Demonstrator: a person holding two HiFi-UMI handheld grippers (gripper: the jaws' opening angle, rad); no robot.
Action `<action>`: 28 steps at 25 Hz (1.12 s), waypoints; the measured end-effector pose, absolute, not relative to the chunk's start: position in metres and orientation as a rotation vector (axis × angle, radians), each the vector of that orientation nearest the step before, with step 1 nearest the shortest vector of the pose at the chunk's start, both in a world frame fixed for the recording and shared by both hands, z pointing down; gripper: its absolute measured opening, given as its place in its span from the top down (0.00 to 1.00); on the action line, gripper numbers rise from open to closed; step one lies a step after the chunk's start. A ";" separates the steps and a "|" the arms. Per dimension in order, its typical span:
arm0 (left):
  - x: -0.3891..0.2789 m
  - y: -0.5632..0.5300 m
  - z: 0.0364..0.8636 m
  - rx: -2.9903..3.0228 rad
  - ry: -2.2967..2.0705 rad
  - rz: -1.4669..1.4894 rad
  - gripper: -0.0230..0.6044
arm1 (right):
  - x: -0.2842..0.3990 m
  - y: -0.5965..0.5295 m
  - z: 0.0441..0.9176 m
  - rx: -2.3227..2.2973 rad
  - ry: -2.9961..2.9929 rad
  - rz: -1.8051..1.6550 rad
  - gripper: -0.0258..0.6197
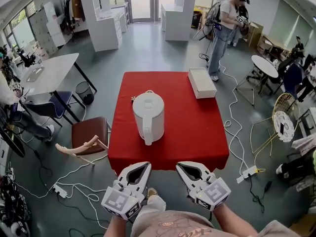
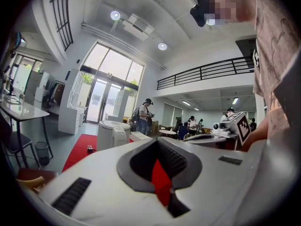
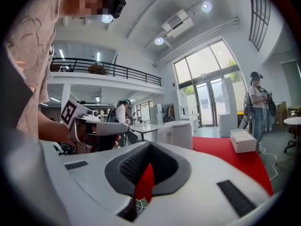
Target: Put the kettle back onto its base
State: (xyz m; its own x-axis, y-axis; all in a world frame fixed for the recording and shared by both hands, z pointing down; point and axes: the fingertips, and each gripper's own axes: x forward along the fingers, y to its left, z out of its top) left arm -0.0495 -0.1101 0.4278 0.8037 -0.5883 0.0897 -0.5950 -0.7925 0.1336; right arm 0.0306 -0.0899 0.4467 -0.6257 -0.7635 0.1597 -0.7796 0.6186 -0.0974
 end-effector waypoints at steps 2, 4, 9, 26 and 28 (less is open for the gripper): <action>-0.046 -0.094 0.428 2.838 -0.948 0.066 0.97 | 0.032 -0.073 0.444 1.297 -2.750 0.221 0.96; -0.042 -0.078 0.427 2.840 -0.958 0.067 0.97 | 0.036 -0.057 0.441 1.301 -2.759 0.205 0.96; -0.024 -0.023 0.428 2.847 -0.983 0.077 0.97 | 0.051 -0.005 0.434 1.287 -2.799 0.159 0.96; -0.026 0.105 0.403 2.858 -1.070 0.091 0.97 | 0.033 0.107 0.416 1.277 -2.847 0.195 0.96; -0.029 0.112 0.403 2.862 -1.062 0.095 0.97 | 0.030 0.112 0.415 1.303 -2.850 0.197 0.96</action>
